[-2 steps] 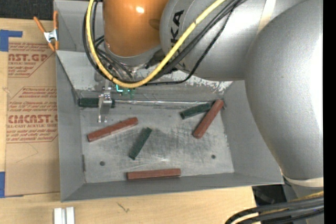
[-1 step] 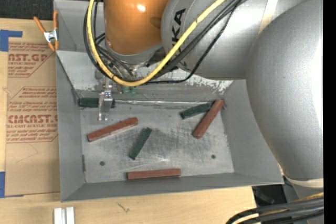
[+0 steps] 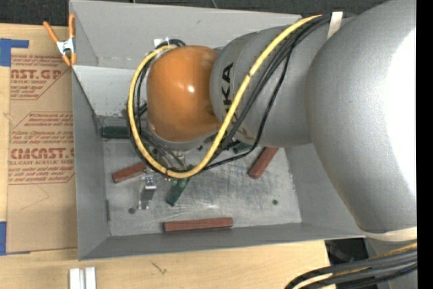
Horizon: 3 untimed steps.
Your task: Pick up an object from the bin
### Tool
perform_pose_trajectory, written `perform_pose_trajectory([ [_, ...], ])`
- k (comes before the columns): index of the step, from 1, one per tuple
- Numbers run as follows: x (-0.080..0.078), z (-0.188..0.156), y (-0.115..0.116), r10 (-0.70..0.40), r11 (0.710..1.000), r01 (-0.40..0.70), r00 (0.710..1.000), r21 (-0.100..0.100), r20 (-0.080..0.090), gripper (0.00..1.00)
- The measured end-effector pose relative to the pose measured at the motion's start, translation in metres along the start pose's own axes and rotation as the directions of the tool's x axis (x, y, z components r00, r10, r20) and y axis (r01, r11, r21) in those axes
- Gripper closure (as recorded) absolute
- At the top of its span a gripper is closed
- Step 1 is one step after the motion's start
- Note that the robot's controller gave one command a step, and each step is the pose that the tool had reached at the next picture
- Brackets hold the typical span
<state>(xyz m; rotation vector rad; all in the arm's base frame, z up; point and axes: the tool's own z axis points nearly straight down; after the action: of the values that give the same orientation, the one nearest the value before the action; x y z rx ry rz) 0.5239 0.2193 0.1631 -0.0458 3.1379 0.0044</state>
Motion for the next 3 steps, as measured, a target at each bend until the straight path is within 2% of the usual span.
perform_pose_trajectory([
  [1, -0.008, 0.044, -0.004, -0.043, 0.999, 0.043, 0.999, 0.001, -0.005, 0.00],
  [2, -0.038, 0.090, 0.000, 0.040, 0.999, -0.040, 0.999, -0.002, -0.003, 1.00],
  [3, -0.039, 0.092, -0.002, 0.042, 0.999, -0.042, 0.999, 0.000, 0.001, 0.00],
])
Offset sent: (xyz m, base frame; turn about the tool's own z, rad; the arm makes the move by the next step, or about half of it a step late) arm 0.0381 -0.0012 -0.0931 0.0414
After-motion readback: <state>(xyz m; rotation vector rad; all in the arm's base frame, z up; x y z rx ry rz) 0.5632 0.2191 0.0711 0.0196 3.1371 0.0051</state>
